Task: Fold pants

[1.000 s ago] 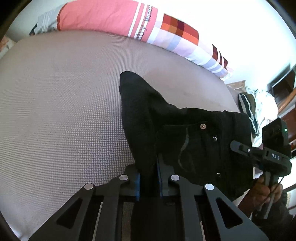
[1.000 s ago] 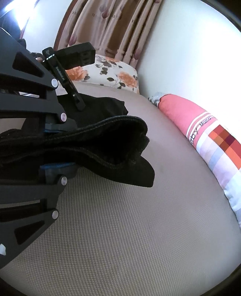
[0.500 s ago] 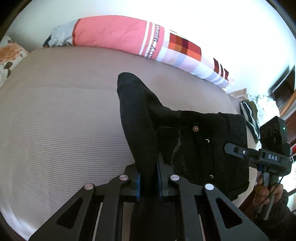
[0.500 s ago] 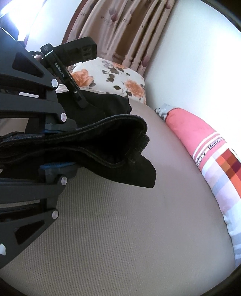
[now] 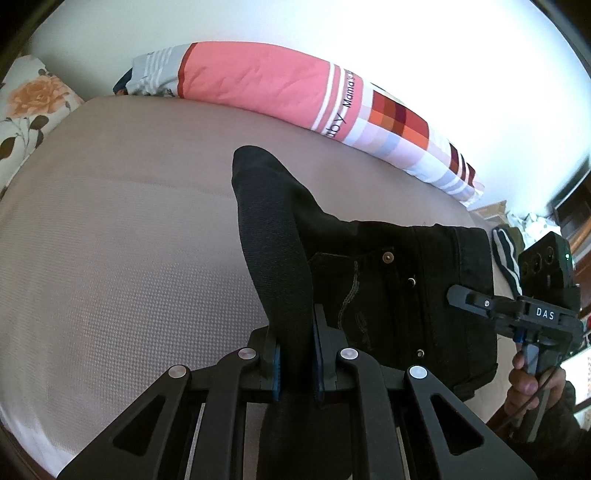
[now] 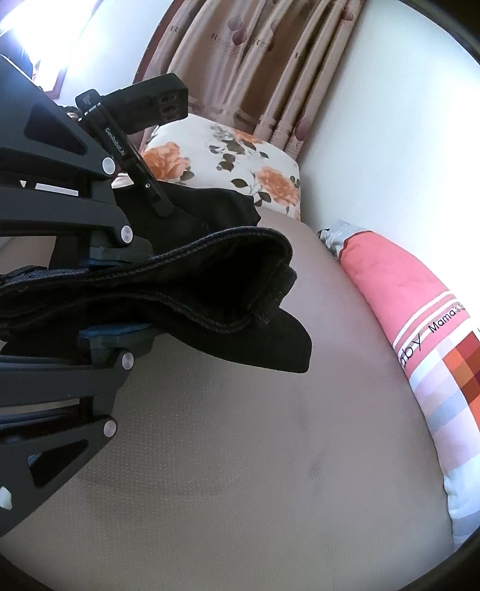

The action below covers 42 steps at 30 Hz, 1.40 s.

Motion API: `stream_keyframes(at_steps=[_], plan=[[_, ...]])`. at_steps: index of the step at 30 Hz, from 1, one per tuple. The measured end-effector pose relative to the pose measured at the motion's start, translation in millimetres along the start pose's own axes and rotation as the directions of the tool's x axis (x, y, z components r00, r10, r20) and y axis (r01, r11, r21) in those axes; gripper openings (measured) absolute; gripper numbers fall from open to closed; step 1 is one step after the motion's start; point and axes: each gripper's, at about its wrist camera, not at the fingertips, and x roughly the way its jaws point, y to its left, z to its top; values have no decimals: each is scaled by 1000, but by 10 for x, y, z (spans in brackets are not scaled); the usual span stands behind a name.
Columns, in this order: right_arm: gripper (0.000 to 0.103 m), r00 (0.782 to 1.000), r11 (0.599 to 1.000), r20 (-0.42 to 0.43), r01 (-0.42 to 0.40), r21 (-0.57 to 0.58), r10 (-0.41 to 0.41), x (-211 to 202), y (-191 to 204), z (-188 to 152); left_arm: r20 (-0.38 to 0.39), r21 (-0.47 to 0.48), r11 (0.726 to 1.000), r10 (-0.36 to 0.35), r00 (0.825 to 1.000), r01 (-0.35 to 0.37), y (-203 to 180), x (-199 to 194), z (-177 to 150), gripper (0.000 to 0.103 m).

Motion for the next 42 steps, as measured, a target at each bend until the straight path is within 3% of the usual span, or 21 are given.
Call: stream_keyframes(at_steps=[7,21,34,38,42], plan=[[23,1000,999,2,-18,28,18,117,-20,109,-7,5,1000,12,1000,-12,113,139,245,14],[23,1000,999,20,-5,49,5,336,-123,743,25,-16,1000,-2,1000,3,252,562,885,14],[22,998,996,38,52,73,-55,595,-287,1221,26,-2,1000,31,999,-31,358,1051,1369,14],[23,990,989,45,129,68,-132,670,-364,1235,7,8,997,77,997,-77,436,1223,1354,15],[39,949,949,29,311,48,-313,777,-447,1161,-26,-4,995,100,995,-100,561,1370,1259,27]])
